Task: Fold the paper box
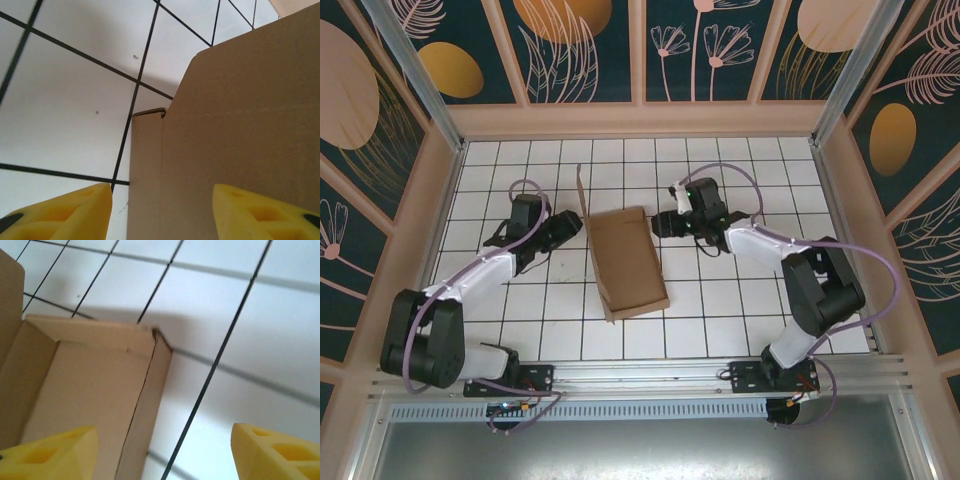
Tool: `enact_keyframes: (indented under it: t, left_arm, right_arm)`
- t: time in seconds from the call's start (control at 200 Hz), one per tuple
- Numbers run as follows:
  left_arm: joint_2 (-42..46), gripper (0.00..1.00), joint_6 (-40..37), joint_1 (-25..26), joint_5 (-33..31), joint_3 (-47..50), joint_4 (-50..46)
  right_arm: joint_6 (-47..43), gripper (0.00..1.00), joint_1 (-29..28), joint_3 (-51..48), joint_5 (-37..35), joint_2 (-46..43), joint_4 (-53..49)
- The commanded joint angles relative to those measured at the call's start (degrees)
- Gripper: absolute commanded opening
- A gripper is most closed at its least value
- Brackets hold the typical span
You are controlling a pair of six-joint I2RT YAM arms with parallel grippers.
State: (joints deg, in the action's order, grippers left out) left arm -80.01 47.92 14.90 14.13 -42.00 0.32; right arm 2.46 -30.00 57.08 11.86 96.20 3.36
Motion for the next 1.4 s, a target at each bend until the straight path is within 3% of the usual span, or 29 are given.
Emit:
enact_keyframes:
  t: [0.0,0.17,0.335,0.4,0.455,0.57,0.751,0.931,1.036,1.276,1.396]
  left_arm:
    - [-4.66,0.55,0.93,-0.17,5.82,-3.05,5.43]
    - [-16.57,0.5,-0.01,-0.09,12.67,-11.92,5.18]
    - [-27.85,0.49,-1.25,0.04,18.64,-24.89,4.44]
    - [-30.93,0.49,-2.71,0.01,18.71,-31.05,2.07]
    - [-31.23,0.51,-4.46,-0.18,15.18,-34.66,-0.11]
    - [-27.1,0.53,-5.05,-1.66,6.86,-36.14,-2.41]
    - [-15.11,0.54,-3.3,-3.47,-1.71,-27.82,-0.85]
    - [-4.3,0.56,-3.4,-3.75,-8.77,-20.09,-0.54]
    - [0.58,0.56,-3.7,-3.74,-9.93,-17.17,-0.7]
    - [9.08,0.57,-3.1,-3.73,-10.09,-9.22,-0.49]
    - [12.47,0.59,-2.75,-3.76,-9.95,-5.43,-0.93]
  right_arm:
    - [-19.47,0.72,0.29,5.25,-0.44,6.48,6.34]
    - [-32.94,0.74,-0.21,13.82,2.55,14.46,5.16]
    - [-37.87,0.76,0.11,19.26,4.71,19.12,0.88]
    - [-38.39,0.75,0.2,21.05,3.93,20.67,-2.16]
    - [-38.85,0.72,0.37,22.44,4.2,21.72,-5.26]
    - [-39.02,0.61,0.47,22.06,1.91,22.28,-5.24]
    - [-36.53,0.45,0.23,22.67,-2.39,24.03,-4.36]
    - [-32.32,0.13,-0.05,22.88,-6.8,24.47,-5.47]
    - [-31.38,0.05,-1.0,20.18,-10.27,22.83,-6.0]
    - [-28.15,0.01,-4.44,12.12,-19.05,16.44,-8.01]
    - [-25.37,0.06,-4.26,10.13,-18.25,12.83,-13.68]
